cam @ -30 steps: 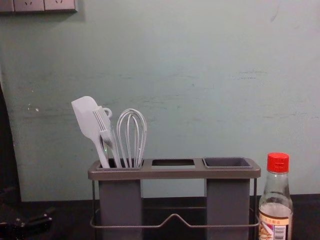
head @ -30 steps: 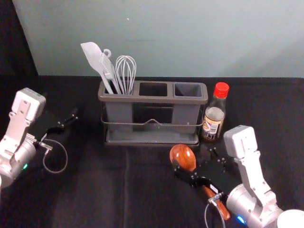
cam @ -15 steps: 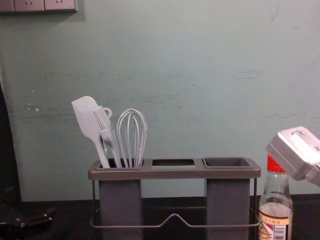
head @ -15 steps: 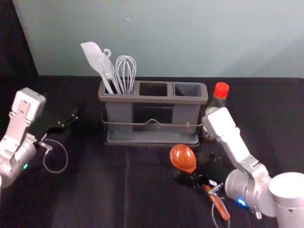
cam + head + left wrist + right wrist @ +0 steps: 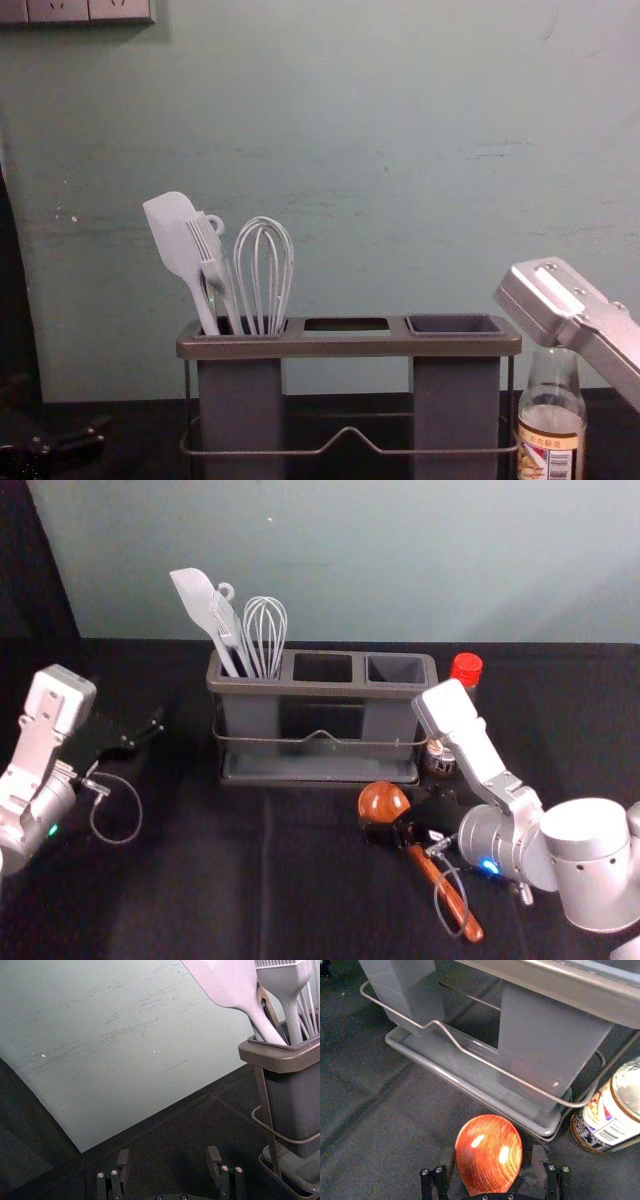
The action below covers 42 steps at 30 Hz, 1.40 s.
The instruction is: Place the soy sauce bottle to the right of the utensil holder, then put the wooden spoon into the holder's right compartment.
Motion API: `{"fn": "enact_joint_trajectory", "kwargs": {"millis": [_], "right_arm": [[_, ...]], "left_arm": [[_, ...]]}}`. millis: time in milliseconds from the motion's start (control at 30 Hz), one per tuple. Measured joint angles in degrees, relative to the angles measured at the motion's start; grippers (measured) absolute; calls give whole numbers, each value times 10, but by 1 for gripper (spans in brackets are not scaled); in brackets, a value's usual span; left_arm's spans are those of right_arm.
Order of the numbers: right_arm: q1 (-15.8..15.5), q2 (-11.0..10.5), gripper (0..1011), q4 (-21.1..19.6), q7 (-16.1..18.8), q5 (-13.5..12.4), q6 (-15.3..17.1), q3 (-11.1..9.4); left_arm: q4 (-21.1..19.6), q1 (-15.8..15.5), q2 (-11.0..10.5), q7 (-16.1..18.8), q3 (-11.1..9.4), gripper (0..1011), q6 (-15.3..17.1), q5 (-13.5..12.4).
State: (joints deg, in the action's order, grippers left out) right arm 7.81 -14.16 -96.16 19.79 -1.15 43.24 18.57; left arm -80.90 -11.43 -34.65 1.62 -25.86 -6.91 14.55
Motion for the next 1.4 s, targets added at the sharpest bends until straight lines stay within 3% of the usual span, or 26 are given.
{"fn": "enact_joint_trajectory", "kwargs": {"millis": [533,1400], "right_arm": [[20,17,1000,29,14,2,1,-2],[30,37,993,49,12,52,-4,9]], "left_arm": [[0,0,0,0,0,1000,0,0],[0,0,0,0,0,1000,0,0]]}}
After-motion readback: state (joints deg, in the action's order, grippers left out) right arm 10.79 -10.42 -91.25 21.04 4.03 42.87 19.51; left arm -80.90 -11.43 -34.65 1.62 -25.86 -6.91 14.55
